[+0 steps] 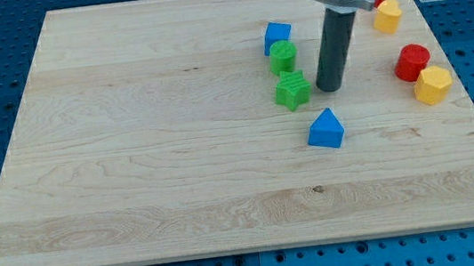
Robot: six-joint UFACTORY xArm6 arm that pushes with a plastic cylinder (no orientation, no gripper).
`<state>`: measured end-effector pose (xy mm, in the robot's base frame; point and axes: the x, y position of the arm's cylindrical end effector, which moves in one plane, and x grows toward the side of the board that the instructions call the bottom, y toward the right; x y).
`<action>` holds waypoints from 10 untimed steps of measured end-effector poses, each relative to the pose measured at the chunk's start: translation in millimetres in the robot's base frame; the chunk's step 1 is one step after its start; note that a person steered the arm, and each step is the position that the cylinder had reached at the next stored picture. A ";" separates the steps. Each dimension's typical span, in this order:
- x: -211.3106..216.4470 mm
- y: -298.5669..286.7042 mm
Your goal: Move the red circle towards yellow heart
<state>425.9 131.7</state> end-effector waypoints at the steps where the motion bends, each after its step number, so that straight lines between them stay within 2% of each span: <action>1: 20.4 3.3; 3: 81.9 20.2; 10: 77.8 -14.9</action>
<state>503.8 116.8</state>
